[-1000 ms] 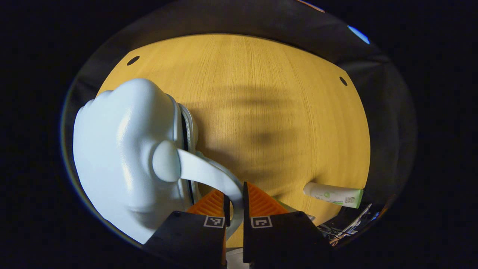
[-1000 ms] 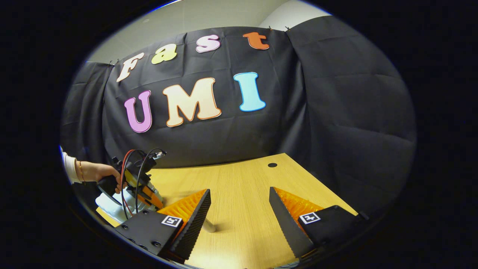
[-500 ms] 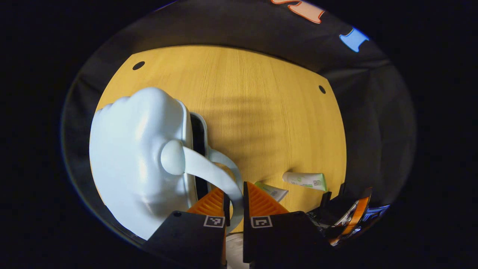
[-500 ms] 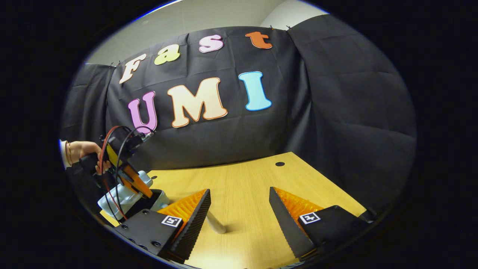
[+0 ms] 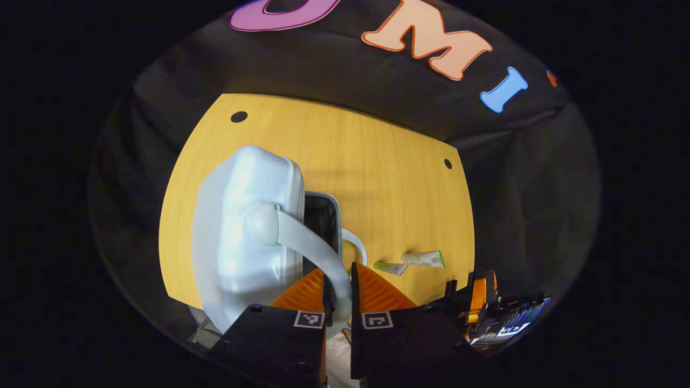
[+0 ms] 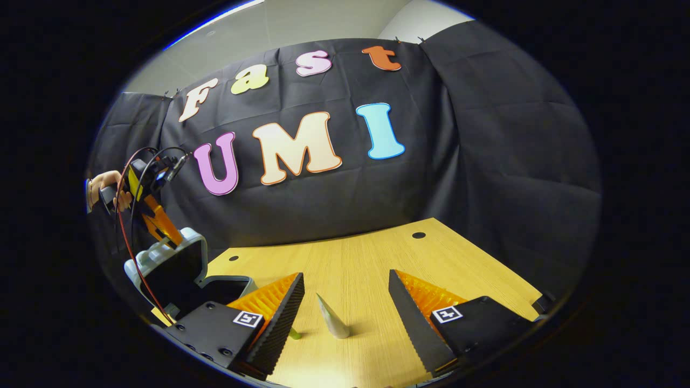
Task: First open the suitcase, pack the skin care products into it, and then close the suitcase.
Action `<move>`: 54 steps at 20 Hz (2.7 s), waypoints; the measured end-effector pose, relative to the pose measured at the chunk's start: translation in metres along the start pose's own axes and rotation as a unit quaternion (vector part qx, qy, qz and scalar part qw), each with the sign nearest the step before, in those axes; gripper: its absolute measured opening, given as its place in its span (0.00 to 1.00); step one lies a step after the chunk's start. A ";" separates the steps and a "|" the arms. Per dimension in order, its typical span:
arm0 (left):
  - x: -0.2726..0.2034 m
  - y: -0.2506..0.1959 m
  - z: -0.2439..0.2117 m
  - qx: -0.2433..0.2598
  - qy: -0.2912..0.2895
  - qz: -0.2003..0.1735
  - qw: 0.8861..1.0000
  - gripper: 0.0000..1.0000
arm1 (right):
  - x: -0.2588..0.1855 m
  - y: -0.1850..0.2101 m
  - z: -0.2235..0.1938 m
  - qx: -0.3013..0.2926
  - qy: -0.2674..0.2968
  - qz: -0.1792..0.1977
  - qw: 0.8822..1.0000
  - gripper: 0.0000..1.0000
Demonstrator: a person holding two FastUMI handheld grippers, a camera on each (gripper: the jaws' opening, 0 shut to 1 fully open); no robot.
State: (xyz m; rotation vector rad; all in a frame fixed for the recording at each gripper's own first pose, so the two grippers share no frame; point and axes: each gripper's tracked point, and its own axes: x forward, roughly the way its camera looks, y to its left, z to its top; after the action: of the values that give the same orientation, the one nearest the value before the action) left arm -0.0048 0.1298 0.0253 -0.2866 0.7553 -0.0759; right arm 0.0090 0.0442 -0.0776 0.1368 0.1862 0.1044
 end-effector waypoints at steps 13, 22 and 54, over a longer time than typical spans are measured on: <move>-0.086 0.201 0.034 0.025 -0.099 0.163 0.981 0.10 | 0.008 0.071 -0.016 -0.023 0.011 0.016 1.000 0.98; -0.066 0.340 0.008 0.011 -0.101 0.244 0.965 0.07 | 0.006 0.110 -0.035 -0.031 0.029 0.013 0.999 0.98; -0.033 0.182 -0.050 0.074 -0.164 0.336 0.924 0.96 | 0.021 0.021 -0.062 -0.070 0.107 0.085 0.988 0.98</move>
State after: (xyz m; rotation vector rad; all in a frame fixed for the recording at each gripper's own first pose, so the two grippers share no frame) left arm -0.0698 0.2984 -0.0393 0.1161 0.4770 0.5538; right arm 0.0159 0.0753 -0.1392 0.0000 0.3810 0.3014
